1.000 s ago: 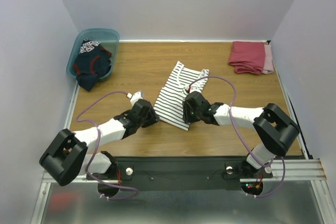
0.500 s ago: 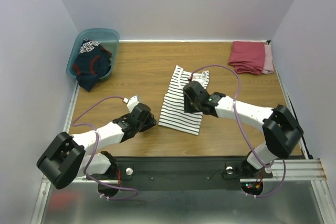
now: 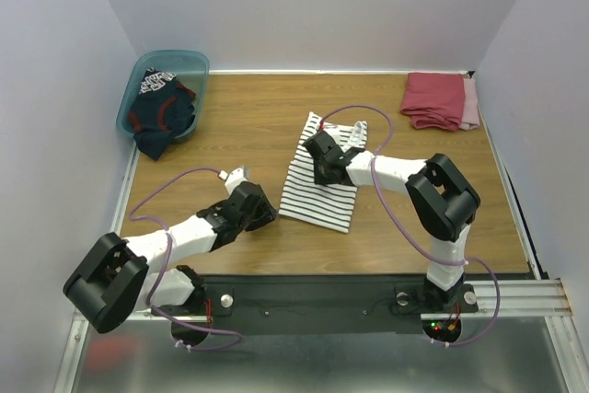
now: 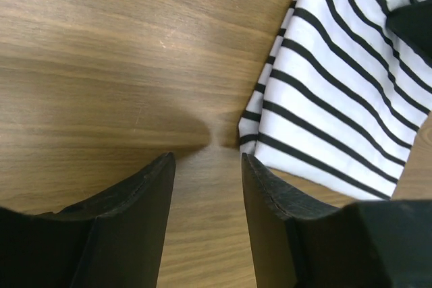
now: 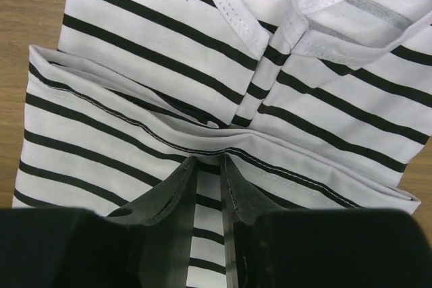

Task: Fold and stack the tank tops
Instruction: Fold the tank top

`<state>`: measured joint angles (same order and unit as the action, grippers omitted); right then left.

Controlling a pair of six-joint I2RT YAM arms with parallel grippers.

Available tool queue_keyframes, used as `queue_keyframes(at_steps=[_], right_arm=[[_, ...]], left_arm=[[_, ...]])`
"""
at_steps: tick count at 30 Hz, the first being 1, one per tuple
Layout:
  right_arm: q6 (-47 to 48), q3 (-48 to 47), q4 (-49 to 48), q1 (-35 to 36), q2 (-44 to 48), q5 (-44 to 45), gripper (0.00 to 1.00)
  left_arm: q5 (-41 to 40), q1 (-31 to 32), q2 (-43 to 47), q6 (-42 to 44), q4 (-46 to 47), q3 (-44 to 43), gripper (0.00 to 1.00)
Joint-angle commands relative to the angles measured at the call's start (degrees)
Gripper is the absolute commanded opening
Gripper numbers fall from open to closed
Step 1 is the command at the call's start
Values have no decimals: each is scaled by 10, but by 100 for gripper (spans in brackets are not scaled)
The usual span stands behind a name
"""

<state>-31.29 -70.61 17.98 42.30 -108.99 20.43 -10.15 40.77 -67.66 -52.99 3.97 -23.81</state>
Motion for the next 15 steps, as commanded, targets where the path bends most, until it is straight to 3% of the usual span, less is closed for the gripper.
queue_keyframes(at_steps=[1, 7, 11, 15], right_arm=[[36, 0, -36, -7, -19, -68, 25], [96, 100, -87, 31, 32, -162, 26], [98, 159, -89, 36, 77, -159, 27], [92, 178, -84, 36, 131, -123, 38]], left_arm=[[10, 2, 45, 17, 1, 18, 56], [17, 3, 107, 14, -31, 26, 57], [36, 5, 129, 16, -58, 28, 57], [64, 18, 134, 7, -71, 39, 57]])
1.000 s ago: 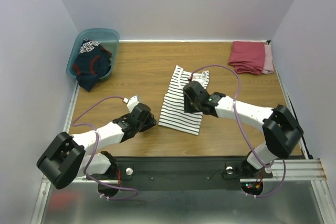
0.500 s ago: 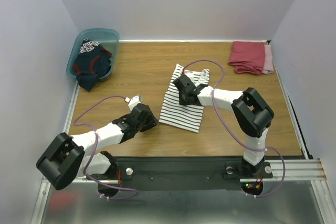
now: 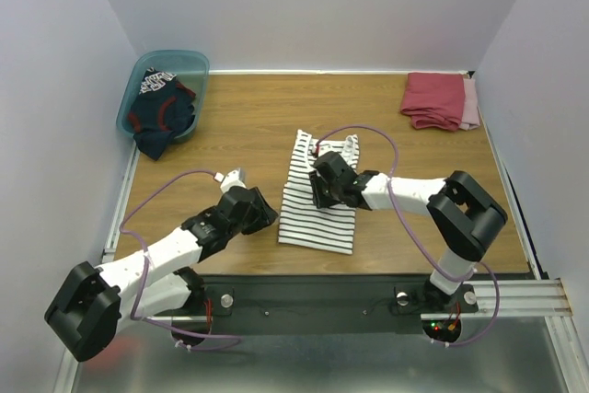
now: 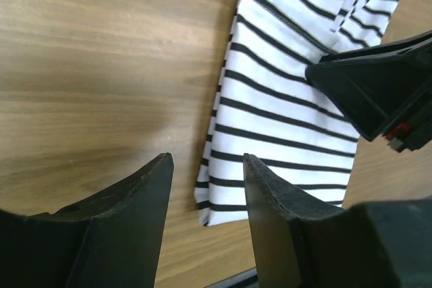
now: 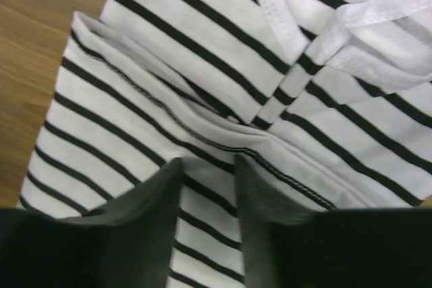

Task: Fold and stack the tank tops
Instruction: Fold the tank top

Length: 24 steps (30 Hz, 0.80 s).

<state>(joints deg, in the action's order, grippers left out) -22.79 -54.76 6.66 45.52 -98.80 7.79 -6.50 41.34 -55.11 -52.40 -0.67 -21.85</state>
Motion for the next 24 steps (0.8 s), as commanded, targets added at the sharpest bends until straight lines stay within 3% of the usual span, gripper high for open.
queue_keyframes(at_steps=[1, 3, 6, 12, 18, 24], right_arm=[[4, 16, 34, 3, 48, 12, 48], [-16, -2, 63, 4, 74, 27, 59], [-62, -20, 122, 3, 103, 62, 64], [-185, 78, 193, 3, 227, 64, 63], [-306, 199, 234, 4, 369, 11, 61], [-389, 287, 235, 3, 445, -51, 60]], left_arm=[[42, 20, 9, -2, -25, 22, 57], [61, 28, 7, -8, -28, 26, 57], [77, 42, 11, -12, -49, 24, 57], [110, 45, 26, -13, -48, 22, 58], [150, 45, -16, -9, -13, 17, 58], [147, 45, -27, -9, 3, 20, 58]])
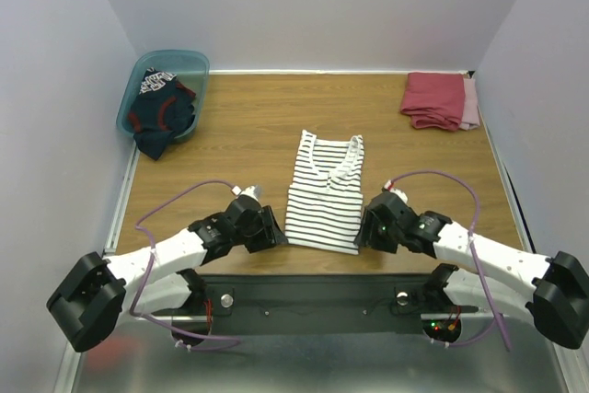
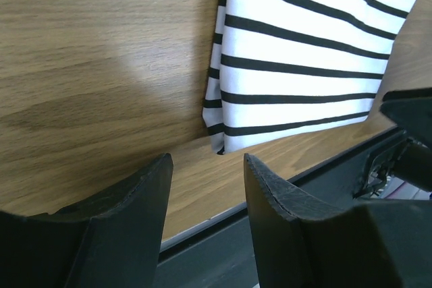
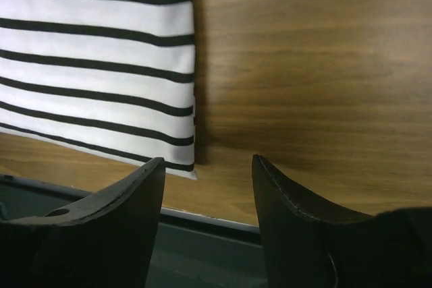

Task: Fold and stack the tank tops
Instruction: Fold the tank top

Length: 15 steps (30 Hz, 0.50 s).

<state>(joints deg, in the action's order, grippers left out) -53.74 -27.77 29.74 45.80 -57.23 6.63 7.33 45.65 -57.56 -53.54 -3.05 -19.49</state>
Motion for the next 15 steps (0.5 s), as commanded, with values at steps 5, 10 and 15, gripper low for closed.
queue_keyframes(at_steps=[5, 10, 15], right_arm=[[-105, 46, -10, 0, 36, -55, 59], [-127, 76, -40, 1, 42, -86, 55], [-148, 104, -73, 0, 47, -108, 52]], left_arm=[[15, 2, -31, 9, 61, -6, 57], [20, 1, -46, 3, 81, 4, 56], [22, 2, -51, -8, 93, 14, 52]])
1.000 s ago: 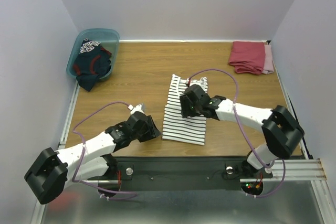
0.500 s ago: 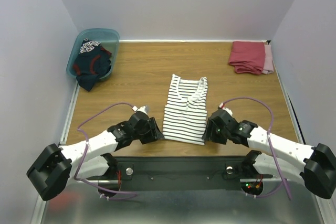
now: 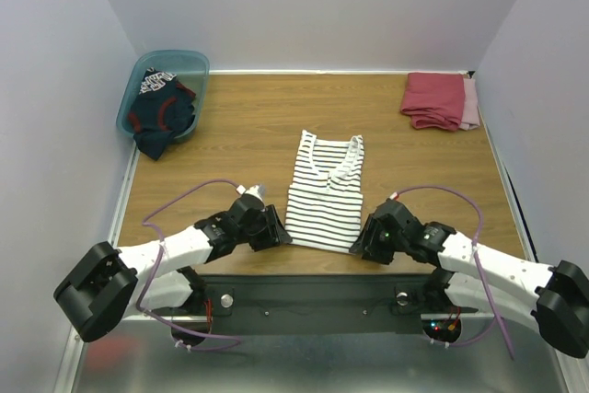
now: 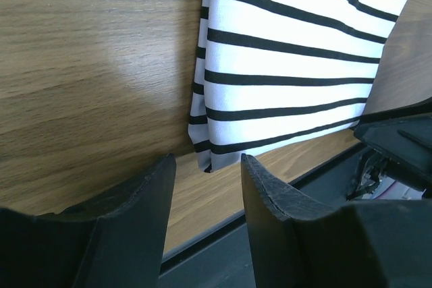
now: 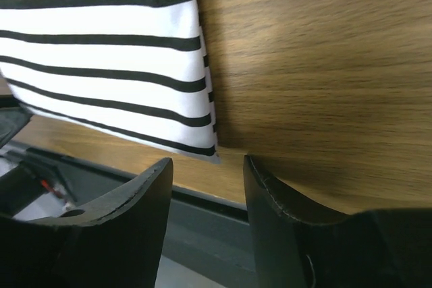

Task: Fold and stack the tank tops
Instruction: Fold the tank top

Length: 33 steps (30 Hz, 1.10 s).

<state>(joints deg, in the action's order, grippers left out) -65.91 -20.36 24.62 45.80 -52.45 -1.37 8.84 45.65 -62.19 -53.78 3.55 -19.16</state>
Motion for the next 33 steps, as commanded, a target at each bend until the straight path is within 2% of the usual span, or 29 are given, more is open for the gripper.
queue_keyframes(at_steps=[1, 6, 10, 15, 18, 21, 22, 24, 28, 33], right_arm=[[-29, 37, -26, 1, 0, -30, 52], [-41, 52, -32, 1, 6, -15, 47], [-48, 55, -37, 0, 4, 10, 41], [-37, 41, -40, 1, -11, 71, 38], [-26, 30, -43, 1, -27, 92, 33], [2, 17, -42, 0, -31, 116, 21], [16, 11, -42, 1, -32, 118, 12], [48, -9, -41, 0, -40, 116, 1], [82, -31, -29, 9, -35, 82, 0], [79, -57, 46, 56, 36, 91, 0]], left_arm=[[9, 2, -6, -6, 29, 11, 52], [6, 2, -14, -11, 42, 19, 46], [4, 4, -21, -15, 57, 26, 38], [-3, 8, -30, -17, 67, 23, 31], [-8, 11, -30, -17, 69, 18, 23], [-11, 16, -23, -14, 64, 13, 3], [-11, 17, -20, -13, 61, 11, 0], [-16, 25, -7, -14, 47, 7, 0], [-28, 45, 36, -22, 4, 3, 0], [-57, 92, 143, -58, -106, -4, 0]])
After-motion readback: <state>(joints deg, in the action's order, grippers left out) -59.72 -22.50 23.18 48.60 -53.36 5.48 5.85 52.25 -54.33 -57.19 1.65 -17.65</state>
